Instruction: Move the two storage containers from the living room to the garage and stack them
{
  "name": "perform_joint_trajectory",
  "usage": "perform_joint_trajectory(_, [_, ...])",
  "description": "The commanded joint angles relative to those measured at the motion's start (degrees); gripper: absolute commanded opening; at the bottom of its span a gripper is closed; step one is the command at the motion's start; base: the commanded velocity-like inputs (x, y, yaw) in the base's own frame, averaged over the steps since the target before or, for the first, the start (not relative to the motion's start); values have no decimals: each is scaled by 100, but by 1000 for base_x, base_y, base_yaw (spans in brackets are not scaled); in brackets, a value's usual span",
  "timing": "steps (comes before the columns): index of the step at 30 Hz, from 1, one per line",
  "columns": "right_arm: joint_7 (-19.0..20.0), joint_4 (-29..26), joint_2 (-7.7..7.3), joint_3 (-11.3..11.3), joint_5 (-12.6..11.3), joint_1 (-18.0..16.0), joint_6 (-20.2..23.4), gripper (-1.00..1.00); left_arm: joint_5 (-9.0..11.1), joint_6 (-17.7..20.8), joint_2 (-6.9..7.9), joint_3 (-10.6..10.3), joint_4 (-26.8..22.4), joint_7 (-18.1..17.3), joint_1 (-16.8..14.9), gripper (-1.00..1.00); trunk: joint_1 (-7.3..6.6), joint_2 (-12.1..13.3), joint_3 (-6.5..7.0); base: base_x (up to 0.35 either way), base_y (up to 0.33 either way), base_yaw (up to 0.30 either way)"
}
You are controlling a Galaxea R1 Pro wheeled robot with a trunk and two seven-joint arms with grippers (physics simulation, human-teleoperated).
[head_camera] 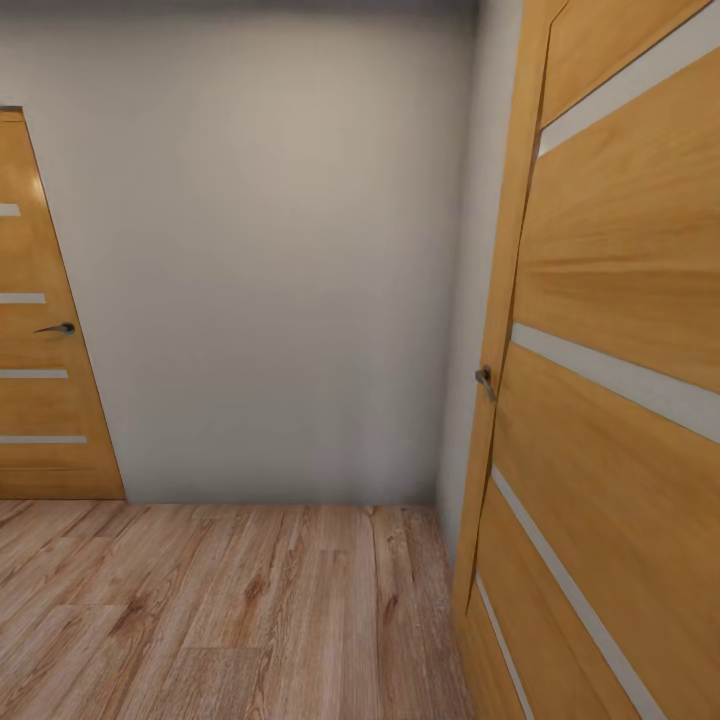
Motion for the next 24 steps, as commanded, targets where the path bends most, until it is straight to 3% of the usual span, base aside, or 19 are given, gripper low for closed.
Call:
perform_joint_trajectory(1, [66, 20, -41, 50, -66, 7, -53, 100, 47, -15, 0, 5, 2, -2, -2, 100, 0, -4, -6, 0, 0, 0])
perform_joint_trajectory(4, [182, 23, -159, 50, -83, 53, -76, 100, 47, -15, -1, 5, 2, 8, -2, 100, 0, -4, -6, 0, 0, 0])
perform_joint_trajectory(11, [222, 23, -284, 50, -97, 117, -89, 100, 47, -13, -5, 5, 2, 31, -2, 100, 0, -4, -6, 0, 0, 0])
perform_joint_trajectory(13, [241, 22, -412, 50, -100, 217, -150, 100, 47, -11, -4, 5, 2, 40, -2, 100, 0, -4, -6, 0, 0, 0])
perform_joint_trajectory(24, [243, 24, -430, 50, -120, 271, -204, 100, 47, -15, -3, 5, 2, 42, -2, 100, 0, -4, -6, 0, 0, 0])
